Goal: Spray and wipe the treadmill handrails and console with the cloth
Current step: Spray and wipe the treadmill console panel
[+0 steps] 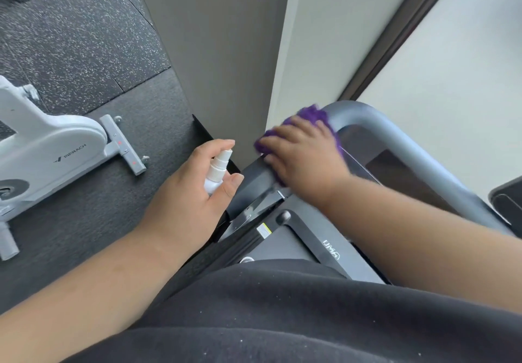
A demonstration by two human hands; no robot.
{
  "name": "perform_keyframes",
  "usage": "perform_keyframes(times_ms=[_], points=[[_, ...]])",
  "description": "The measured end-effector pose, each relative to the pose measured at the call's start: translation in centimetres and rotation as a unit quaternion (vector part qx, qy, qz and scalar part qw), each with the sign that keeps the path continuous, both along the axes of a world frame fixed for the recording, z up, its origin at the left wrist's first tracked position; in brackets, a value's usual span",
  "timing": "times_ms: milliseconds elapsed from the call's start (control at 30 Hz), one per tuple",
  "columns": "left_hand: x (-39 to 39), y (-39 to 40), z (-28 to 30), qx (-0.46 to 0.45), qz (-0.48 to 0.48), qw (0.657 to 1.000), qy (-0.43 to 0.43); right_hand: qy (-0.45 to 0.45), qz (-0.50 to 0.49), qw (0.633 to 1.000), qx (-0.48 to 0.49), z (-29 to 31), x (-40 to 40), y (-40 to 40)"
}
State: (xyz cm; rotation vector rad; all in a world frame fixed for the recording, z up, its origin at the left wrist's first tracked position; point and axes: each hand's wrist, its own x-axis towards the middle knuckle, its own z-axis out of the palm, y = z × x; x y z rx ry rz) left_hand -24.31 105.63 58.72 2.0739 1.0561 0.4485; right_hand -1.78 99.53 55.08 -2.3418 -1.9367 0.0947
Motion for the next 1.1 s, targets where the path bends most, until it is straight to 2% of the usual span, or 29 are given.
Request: perform_keyframes(times_ms=[100, 200, 267, 367, 500, 600, 733, 900, 967, 1100], points=[[-0.1, -0.4, -0.1, -0.001, -0.02, 1.0, 0.008, 0.026, 0.094, 0.995, 0.019, -1.1, -5.4, -0.9], [0.4, -0.8, 0.2, 0.0, -0.054, 0.998, 0.009, 0.033, 0.129, 0.99, 0.052, -1.3, -4.4, -0.9], [0.9, -1.1, 0.3, 0.0, -0.066, 0.998, 0.011, 0.022, 0.088, 0.995, 0.028, -1.0, -1.7, -0.5], [1.5, -1.4, 0.4, 0.001, -0.067, 0.998, 0.011, 0.012, -0.052, 0.998, 0.014, -0.4, 3.9, -0.1], [1.7, -1.8, 0.3, -0.002, -0.076, 0.997, 0.018, -0.021, -0.205, 0.978, -0.018, 0.4, 9.9, -1.1], [1.7, -1.7, 0.3, -0.005, -0.076, 0.997, 0.019, -0.016, -0.274, 0.961, -0.026, 0.3, 10.3, -2.4], [1.6, -1.4, 0.3, -0.01, -0.077, 0.997, 0.01, -0.046, -0.317, 0.947, -0.036, 0.3, 9.9, -6.2], [1.0, -0.6, 0.2, 0.005, -0.068, 0.997, 0.031, -0.037, -0.331, 0.943, 0.004, 0.5, 10.1, -10.7], [0.7, -0.3, 0.1, 0.026, -0.083, 0.994, 0.067, 0.005, -0.347, 0.938, 0.023, 1.1, 10.2, -11.1], [1.3, 0.1, -0.2, 0.147, -0.146, 0.96, 0.187, 0.089, -0.335, 0.931, 0.117, 2.5, 7.5, -10.3]])
